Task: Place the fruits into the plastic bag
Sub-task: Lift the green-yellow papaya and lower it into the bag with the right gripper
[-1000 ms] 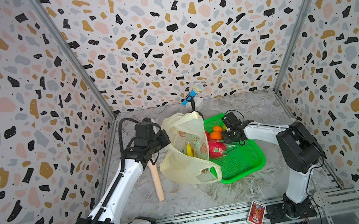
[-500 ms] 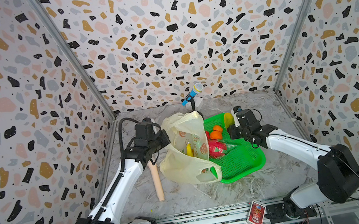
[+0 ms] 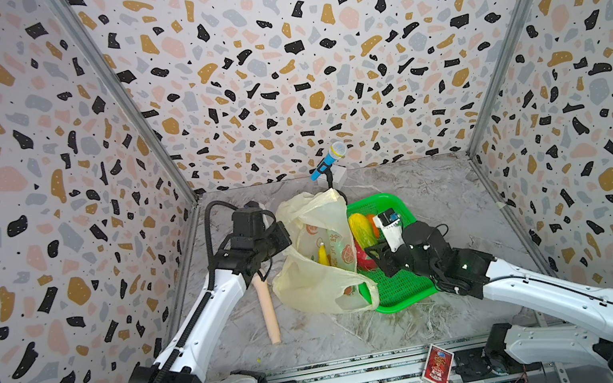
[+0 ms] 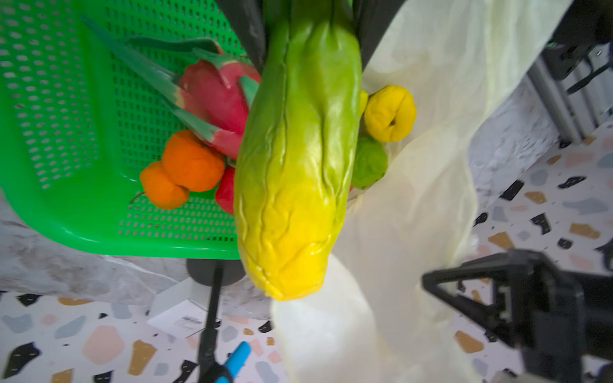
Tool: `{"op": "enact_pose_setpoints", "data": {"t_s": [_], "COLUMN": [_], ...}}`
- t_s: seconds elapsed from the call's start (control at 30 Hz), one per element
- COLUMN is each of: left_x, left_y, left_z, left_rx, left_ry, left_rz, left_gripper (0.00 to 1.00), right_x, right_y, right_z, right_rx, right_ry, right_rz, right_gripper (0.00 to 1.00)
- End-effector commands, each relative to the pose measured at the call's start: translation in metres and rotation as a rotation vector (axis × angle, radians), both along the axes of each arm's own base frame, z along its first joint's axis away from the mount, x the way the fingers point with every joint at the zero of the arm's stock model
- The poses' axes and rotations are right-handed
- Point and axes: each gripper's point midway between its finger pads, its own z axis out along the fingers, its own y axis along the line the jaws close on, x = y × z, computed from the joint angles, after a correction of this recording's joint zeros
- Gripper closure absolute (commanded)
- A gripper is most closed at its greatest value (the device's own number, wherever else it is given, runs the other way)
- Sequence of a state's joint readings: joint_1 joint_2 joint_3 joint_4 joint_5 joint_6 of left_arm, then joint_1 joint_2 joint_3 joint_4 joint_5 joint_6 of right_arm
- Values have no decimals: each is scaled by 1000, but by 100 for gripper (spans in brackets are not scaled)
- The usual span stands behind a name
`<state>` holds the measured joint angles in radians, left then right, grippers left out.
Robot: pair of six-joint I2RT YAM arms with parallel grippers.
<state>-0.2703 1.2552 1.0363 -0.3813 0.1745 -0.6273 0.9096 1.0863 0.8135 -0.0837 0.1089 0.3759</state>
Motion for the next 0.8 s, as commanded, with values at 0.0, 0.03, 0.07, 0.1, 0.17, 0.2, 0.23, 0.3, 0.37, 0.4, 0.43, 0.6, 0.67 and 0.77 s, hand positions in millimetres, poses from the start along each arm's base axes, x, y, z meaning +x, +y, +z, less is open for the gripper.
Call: {"op": "enact_pose_setpoints", "data": {"t_s": [0.0,0.03,0.07,0.1,0.17,0.2,0.23,0.3,0.37,0.4,0.43,0.6,0.67,0.77], "left_x": [5,5,5,5,5,4,4,4,3,3,2,-1,-2,-4], "left_y": [-1,-1,-1,-2,-1,-2,-2,-2,-3,-3,-3,-2,-1,1], "left_z": [3,3,2,3,3,5,5,6,6,7,7,12,13,14], "left_rx": [-1,-1,-3,-4,-6,-8,-8,-10,-15,-17,-18,-19,-17,-12], "left_ry": [-23,-23,-20,-22,-22,-25,-27,-29,-31,-30,-31,-46,-50,-54], "left_rz": [-8,-10,-9,-12,-10,-10,-10,-10,-11,-13,-14,-16,-14,-10], "left_gripper": [100,100,100,100,100,100,100,100,100,100,100,100,100,100], "right_x": [-7,-12,-17,-23,-32,-36,-40,-42,-40,-38,-36,-15,-5,7], "right_y": [8,16,22,31,46,54,61,72,80,83,86,92,93,98], "right_z": [12,11,9,8,5,3,2,0,1,3,4,16,16,14], "right_rx": [8,0,-9,-19,-37,-43,-45,-42,-41,-41,-45,-10,6,3], "right_ry": [-70,-78,-81,-86,-86,-84,-81,-71,-71,-77,-87,-82,-56,-41], "right_rz": [16,52,79,118,182,216,247,284,296,302,303,290,279,270], "right_gripper": [82,82,82,82,82,83,83,83,83,83,83,83,83,83]}}
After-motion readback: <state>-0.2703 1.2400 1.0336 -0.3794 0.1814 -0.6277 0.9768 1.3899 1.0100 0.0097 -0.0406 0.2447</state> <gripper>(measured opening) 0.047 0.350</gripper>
